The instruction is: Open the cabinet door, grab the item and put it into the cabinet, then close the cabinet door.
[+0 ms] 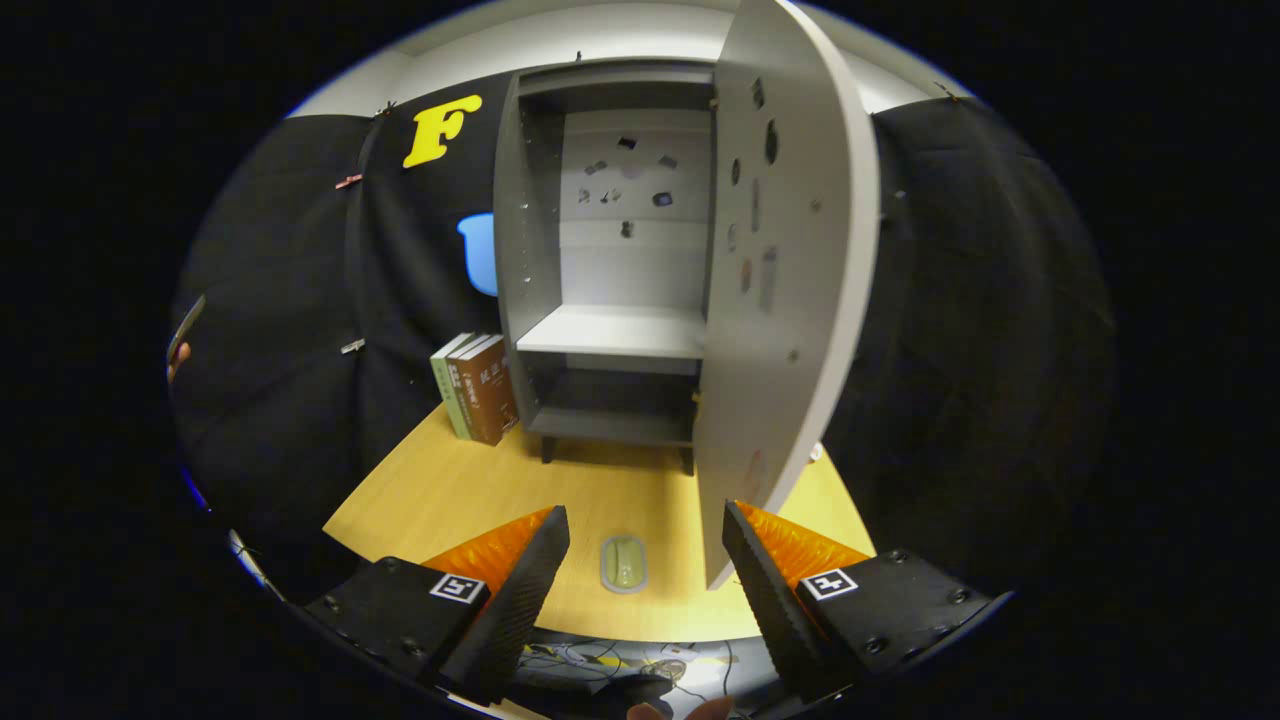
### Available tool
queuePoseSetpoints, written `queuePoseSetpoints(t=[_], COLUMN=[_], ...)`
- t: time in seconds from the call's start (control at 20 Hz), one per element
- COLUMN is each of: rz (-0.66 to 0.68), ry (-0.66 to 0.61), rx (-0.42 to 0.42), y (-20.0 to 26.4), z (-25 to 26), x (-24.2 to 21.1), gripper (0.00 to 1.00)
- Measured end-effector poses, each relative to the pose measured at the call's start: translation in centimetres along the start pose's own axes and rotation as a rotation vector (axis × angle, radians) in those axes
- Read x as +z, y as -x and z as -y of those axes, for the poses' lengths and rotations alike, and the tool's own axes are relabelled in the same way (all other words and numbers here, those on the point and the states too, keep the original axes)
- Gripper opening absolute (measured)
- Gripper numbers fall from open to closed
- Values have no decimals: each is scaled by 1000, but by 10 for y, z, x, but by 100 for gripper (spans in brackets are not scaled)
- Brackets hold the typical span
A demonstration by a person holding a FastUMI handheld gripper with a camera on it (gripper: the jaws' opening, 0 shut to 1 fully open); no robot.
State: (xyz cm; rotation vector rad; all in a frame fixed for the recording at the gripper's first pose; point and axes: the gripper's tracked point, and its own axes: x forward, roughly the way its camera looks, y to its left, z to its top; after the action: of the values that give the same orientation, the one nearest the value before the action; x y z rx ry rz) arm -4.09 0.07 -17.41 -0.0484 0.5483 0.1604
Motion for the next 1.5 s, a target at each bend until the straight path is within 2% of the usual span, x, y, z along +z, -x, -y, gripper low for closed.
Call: queuePoseSetpoints(t=[0.25,0.55,0.75,1.0,1.05,1.15,1.25,1.3,1.4,1.45,1.5], rz=[-110,-242,-315,-431,-454,-486,-521,-535,-554,-548,-528], ry=[-4,12,19,21,11,-3,-5,8,12,-4,-25], rx=[68,63,45,36,29,20,21,25,43,36,36], y=[-28,-68,-111,-137,-143,-149,-155,-157,-158,-160,-158], z=[-23,-21,-18,-14,-13,-11,-10,-10,-10,-7,-8], x=[-45,-89,-119,-153,-162,-174,-185,-189,-190,-190,-183], gripper=[99,99,98,98,97,86,75,64,60,61,54])
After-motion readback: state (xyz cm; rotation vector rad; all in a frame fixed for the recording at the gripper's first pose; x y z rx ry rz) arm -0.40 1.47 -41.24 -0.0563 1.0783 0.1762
